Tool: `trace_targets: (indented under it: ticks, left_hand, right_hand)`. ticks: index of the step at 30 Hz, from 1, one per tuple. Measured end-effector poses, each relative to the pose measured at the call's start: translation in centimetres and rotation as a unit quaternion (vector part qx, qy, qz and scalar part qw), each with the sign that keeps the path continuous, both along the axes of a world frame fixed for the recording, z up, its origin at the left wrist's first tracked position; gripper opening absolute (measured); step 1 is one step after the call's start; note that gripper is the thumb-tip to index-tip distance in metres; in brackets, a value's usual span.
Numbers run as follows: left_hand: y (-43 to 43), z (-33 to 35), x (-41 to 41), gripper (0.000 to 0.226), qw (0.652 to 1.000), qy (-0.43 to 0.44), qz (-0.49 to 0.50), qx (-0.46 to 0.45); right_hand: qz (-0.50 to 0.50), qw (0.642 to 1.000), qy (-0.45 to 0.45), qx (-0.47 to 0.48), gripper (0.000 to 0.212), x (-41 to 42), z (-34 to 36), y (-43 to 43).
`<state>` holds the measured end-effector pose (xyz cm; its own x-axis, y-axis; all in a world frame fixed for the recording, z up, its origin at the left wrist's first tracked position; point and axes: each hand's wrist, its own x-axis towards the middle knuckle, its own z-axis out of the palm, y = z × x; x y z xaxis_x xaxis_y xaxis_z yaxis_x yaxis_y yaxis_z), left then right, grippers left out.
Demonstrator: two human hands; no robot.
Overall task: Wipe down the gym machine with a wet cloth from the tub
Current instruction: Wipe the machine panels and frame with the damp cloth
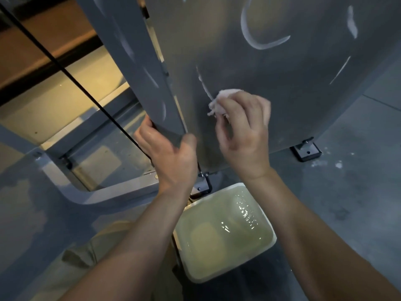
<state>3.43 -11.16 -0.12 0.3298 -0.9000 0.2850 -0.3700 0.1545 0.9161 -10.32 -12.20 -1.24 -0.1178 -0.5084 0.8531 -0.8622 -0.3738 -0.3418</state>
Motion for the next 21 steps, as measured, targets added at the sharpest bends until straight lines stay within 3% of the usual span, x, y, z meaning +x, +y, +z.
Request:
trace_targets:
  ticks: [4,10,15,18,21]
  left_hand:
    - [0.4,0.1,-0.2,0.078,0.999,0.038,-0.001,-0.012]
    - [-0.4,0.4,-0.8,0.079,0.998,0.042,0.025,-0.035]
    - [-0.6,0.5,-1.2,0.079,0.998,0.021,0.05,-0.029]
    - [-1.1,0.0,-1.3,0.076,0.997,-0.038,0.07,-0.017]
    - [-1.4,-0.7,-1.2,0.074,0.993,-0.078,0.086,-0.023]
  right_hand:
    - [0.028,0.998,0.028,0.056,0.027,-0.2,-0.8,0.5]
    - [0.058,0.987,0.147,0.03,0.025,-1.7,4.3,-0.6]
    - [0.095,0.946,0.303,0.066,0.022,-3.4,4.5,-0.7]
    - [0.089,0.967,0.24,0.0,0.021,-3.2,6.2,-1.3]
    - [0.089,0.966,0.243,0.025,0.021,-2.2,3.6,-0.7]
